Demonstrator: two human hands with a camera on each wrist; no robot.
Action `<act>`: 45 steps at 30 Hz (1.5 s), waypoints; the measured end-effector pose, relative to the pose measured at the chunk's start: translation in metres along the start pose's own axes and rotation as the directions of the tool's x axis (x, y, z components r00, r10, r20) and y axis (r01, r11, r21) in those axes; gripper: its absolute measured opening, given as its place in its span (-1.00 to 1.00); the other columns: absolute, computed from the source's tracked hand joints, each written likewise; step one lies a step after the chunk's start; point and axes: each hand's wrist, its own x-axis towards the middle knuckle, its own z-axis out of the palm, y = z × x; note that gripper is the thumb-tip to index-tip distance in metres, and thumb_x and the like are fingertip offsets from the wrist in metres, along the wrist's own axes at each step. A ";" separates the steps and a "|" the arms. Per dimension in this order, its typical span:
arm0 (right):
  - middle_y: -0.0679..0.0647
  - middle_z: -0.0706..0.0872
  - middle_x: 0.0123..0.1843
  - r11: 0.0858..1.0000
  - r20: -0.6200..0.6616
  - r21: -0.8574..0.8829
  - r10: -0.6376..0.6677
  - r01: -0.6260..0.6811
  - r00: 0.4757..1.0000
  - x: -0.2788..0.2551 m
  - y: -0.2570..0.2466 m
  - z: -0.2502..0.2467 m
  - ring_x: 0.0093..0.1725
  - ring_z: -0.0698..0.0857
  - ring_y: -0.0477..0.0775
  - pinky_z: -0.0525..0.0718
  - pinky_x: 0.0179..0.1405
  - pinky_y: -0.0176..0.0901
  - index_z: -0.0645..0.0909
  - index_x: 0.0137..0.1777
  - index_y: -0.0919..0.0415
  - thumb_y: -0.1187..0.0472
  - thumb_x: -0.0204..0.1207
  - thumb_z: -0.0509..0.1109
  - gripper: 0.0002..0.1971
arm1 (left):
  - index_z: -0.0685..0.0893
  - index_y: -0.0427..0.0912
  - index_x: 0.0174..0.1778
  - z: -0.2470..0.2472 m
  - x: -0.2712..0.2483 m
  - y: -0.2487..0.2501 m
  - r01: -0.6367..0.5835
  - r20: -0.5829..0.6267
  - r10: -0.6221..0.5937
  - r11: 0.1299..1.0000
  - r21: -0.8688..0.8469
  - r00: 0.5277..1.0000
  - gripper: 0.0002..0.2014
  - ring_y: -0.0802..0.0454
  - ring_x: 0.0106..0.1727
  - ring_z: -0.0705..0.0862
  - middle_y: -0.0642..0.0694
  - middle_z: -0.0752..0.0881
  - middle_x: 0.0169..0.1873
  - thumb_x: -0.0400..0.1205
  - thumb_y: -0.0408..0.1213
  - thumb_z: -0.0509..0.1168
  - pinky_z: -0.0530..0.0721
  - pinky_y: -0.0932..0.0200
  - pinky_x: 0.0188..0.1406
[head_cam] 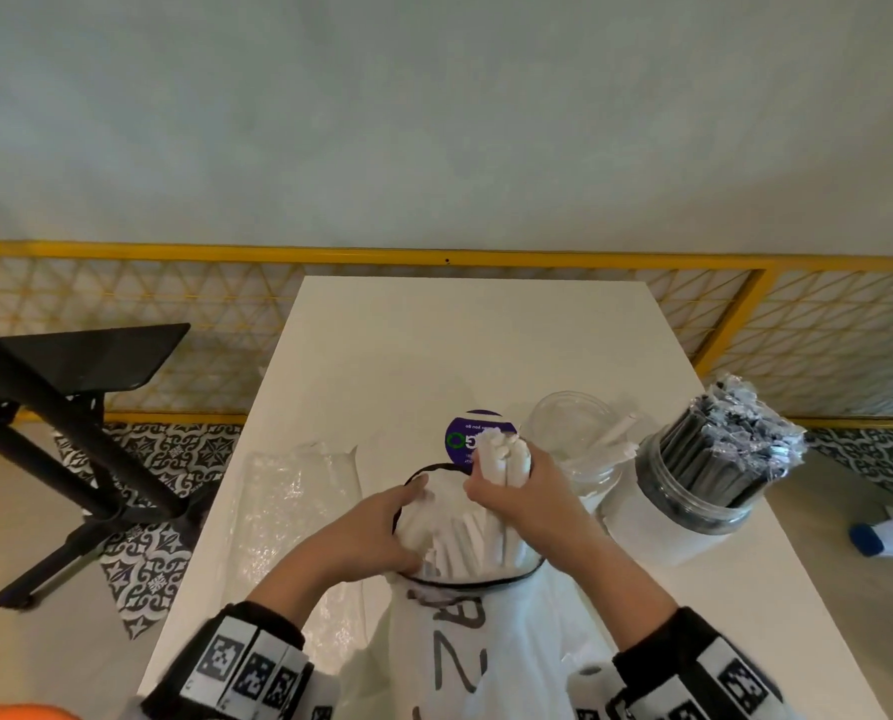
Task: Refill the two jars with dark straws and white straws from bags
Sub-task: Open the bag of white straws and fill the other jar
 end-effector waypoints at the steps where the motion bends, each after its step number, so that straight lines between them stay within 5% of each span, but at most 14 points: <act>1: 0.24 0.71 -0.26 0.999 -0.022 0.036 -0.022 0.023 1.000 -0.003 -0.010 -0.007 -0.26 0.70 0.09 0.70 -0.16 0.11 0.62 -0.12 0.29 0.17 0.26 0.53 -0.74 | 0.12 0.05 0.64 0.000 -0.001 0.001 -0.006 -0.005 0.006 1.000 -0.006 1.000 -0.09 0.25 -0.30 0.62 0.16 0.60 -0.08 0.41 -0.42 0.40 0.56 0.50 -0.39; 5: 0.05 0.76 -0.24 0.950 -0.165 0.128 -0.263 0.285 0.951 -0.019 -0.066 -0.048 -0.18 0.75 -0.01 0.70 -0.07 -0.10 0.67 -0.15 0.12 0.33 0.45 0.49 -0.90 | 0.14 0.01 0.64 -0.002 -0.006 0.005 -0.039 0.001 0.039 0.999 -0.037 0.999 -0.13 0.36 -0.38 0.62 0.17 0.59 0.04 0.44 -0.49 0.36 0.52 0.52 -0.42; 9: 0.02 0.72 -0.20 0.804 -0.460 0.154 -0.456 0.574 0.762 -0.022 -0.099 -0.086 -0.12 0.73 0.01 0.70 -0.04 -0.17 0.63 -0.13 0.07 0.44 0.43 0.43 -0.78 | 0.09 0.07 0.65 -0.007 -0.007 0.007 -0.069 0.022 0.071 0.994 -0.082 0.997 -0.12 0.41 -0.35 0.64 0.19 0.46 0.42 0.47 -0.49 0.35 0.58 0.47 -0.31; 12: -0.03 0.73 -0.18 0.860 -0.542 0.091 -0.380 0.502 0.749 0.000 -0.081 -0.089 -0.10 0.74 -0.01 0.71 -0.04 -0.23 0.60 -0.07 0.13 0.38 0.46 0.46 -0.84 | 0.09 0.12 0.64 -0.010 -0.008 0.009 -0.094 0.022 0.095 0.994 -0.048 0.995 -0.14 0.36 -0.26 0.66 0.17 0.48 0.35 0.48 -0.40 0.34 0.59 0.44 -0.28; 16: -0.18 0.69 -0.24 0.960 -0.567 0.044 -0.205 0.278 0.798 0.027 -0.031 -0.075 -0.34 0.67 -0.40 0.60 -0.26 -0.54 0.59 0.05 0.16 0.31 0.40 0.55 -0.72 | 0.09 0.19 0.63 -0.012 -0.012 0.010 -0.116 0.025 0.116 0.993 -0.012 0.993 -0.10 0.09 0.08 0.57 0.24 0.46 0.18 0.39 -0.36 0.31 0.68 0.05 0.15; 22: -0.09 0.68 -0.22 0.924 -0.748 0.106 -0.169 0.367 0.642 0.023 -0.035 -0.088 -0.33 0.66 -0.27 0.62 -0.29 -0.35 0.57 0.04 0.13 0.30 0.41 0.49 -0.76 | 0.08 0.18 0.63 -0.015 -0.016 0.013 -0.153 0.001 0.153 0.988 -0.033 0.988 -0.11 -0.01 0.27 0.63 0.51 0.40 0.17 0.45 -0.49 0.29 0.69 0.09 0.12; 25: -0.08 0.67 -0.20 0.903 -0.707 0.031 -0.284 0.429 0.648 0.021 -0.050 -0.093 -0.36 0.63 -0.34 0.60 -0.37 -0.52 0.53 0.03 -0.02 0.33 0.44 0.48 -0.70 | 0.10 0.16 0.63 -0.015 -0.013 0.014 -0.158 0.004 0.158 0.986 -0.056 0.987 -0.12 -0.02 0.27 0.64 0.61 0.35 0.12 0.46 -0.52 0.28 0.70 0.16 0.02; 28: -0.02 0.69 -0.16 0.944 -0.603 0.004 -0.261 0.330 0.754 0.029 -0.042 -0.084 -0.36 0.64 -0.39 0.63 -0.33 -0.52 0.50 0.08 -0.06 0.38 0.44 0.49 -0.63 | 0.10 0.16 0.63 -0.015 -0.012 0.016 -0.151 0.013 0.152 0.987 -0.048 0.988 -0.12 0.07 0.16 0.62 0.54 0.42 0.09 0.45 -0.51 0.28 0.69 0.15 0.06; 32: 0.13 0.66 0.13 0.994 -0.480 0.031 -0.080 0.108 0.873 0.040 -0.012 -0.075 0.06 0.69 0.04 0.72 0.13 0.06 0.34 0.42 0.03 0.34 0.37 0.58 -0.32 | 0.07 0.13 0.64 -0.016 -0.015 0.020 -0.136 0.031 0.138 0.990 -0.044 0.990 -0.12 0.37 -0.24 0.59 0.34 0.48 0.19 0.46 -0.52 0.28 0.61 0.41 -0.27; 36: 0.01 0.50 0.28 0.985 -0.569 -0.128 -0.168 0.115 0.805 0.036 -0.007 -0.077 0.28 0.48 -0.05 0.51 0.25 -0.11 0.18 0.58 0.01 0.17 0.35 0.61 -0.13 | 0.05 0.10 0.65 -0.015 -0.017 0.023 -0.125 0.041 0.127 0.991 -0.036 0.991 -0.12 0.44 -0.49 0.53 0.05 0.59 0.23 0.49 -0.54 0.26 0.46 0.54 -0.45; 40: -0.06 0.51 0.25 0.762 -0.459 -0.462 -0.644 0.455 0.612 0.011 -0.016 -0.050 0.24 0.47 -0.14 0.42 0.25 -0.31 0.44 0.38 0.06 0.12 0.45 0.51 -0.48 | 0.05 0.21 0.63 -0.012 -0.018 0.021 -0.130 0.059 0.132 0.991 -0.024 0.990 -0.09 0.39 -0.27 0.62 0.28 0.50 0.28 0.45 -0.52 0.27 0.55 0.49 -0.32; 42: -0.14 0.61 0.00 0.694 -0.182 -0.458 -0.685 0.556 0.705 0.003 -0.005 -0.021 0.00 0.60 -0.13 0.57 0.08 -0.25 0.59 0.10 0.02 0.12 0.48 0.43 -0.79 | 0.05 0.24 0.62 -0.012 -0.019 0.020 -0.140 0.056 0.142 0.990 -0.028 0.988 -0.08 0.14 -0.08 0.68 0.34 0.42 0.37 0.43 -0.49 0.28 0.63 0.36 -0.20; 44: -0.13 0.61 -0.15 0.779 0.118 -0.511 -0.354 0.362 0.928 0.000 0.007 0.008 -0.14 0.61 -0.09 0.58 -0.08 -0.16 0.62 -0.04 0.06 -0.01 0.50 0.40 -0.83 | 0.07 0.22 0.63 -0.012 -0.020 0.020 -0.167 0.040 0.168 0.985 -0.036 0.985 -0.08 0.11 -0.14 0.66 0.31 0.45 0.38 0.43 -0.49 0.28 0.63 0.26 -0.18; 45: -0.08 0.58 -0.17 0.744 0.203 -0.634 -0.101 0.209 0.974 -0.001 0.015 0.019 -0.12 0.61 -0.04 0.52 -0.11 -0.16 0.60 -0.05 0.08 -0.13 0.50 0.38 -0.73 | 0.07 0.20 0.63 -0.012 -0.020 0.020 -0.182 0.039 0.185 0.982 -0.052 0.982 -0.08 0.21 -0.21 0.60 0.26 0.44 0.44 0.44 -0.53 0.28 0.61 0.28 -0.20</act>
